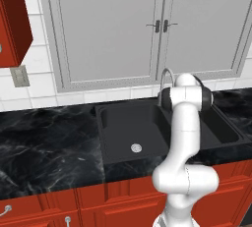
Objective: Soak the sponge with water for a few seconds and then drop it inside the sink.
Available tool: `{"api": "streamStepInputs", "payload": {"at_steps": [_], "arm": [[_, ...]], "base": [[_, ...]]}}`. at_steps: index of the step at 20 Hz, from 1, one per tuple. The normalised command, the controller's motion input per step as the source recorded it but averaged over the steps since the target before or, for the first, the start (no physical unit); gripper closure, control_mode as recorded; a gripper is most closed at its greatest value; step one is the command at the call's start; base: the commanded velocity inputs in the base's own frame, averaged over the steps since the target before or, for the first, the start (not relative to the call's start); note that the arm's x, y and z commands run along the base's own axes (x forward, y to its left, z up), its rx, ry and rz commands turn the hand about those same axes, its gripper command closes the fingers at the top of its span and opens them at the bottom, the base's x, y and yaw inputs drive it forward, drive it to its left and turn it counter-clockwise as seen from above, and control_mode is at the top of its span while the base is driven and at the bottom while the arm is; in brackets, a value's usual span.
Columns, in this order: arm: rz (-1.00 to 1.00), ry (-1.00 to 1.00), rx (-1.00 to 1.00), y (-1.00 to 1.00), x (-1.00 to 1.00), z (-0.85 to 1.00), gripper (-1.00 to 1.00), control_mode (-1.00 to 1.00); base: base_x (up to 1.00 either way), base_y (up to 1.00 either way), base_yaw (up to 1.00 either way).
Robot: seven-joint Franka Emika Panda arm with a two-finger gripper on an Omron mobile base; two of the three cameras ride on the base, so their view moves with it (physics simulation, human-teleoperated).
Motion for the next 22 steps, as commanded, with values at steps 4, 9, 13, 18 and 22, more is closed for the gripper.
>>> {"api": "streamStepInputs", "payload": {"at_steps": [4,9,13,18,22], "arm": [[-0.10,0.00,0.00,-0.45,0.12,0.00,-1.00,-1.00],[-0.10,0.00,0.00,-0.45,0.11,0.00,-1.00,-1.00],[-0.09,0.00,0.00,-0.47,0.12,0.00,-1.00,-1.00],[-0.09,0.00,0.00,-0.46,0.10,0.00,-1.00,-1.00],[-0.08,0.00,0.00,-0.46,0.04,0.00,-1.00,-1.00]], "base": [[0.00,0.00,0.00],[0.00,0.00,0.00],[0.00,0.00,0.00],[0.00,0.00,0.00],[0.00,0.00,0.00]]}}
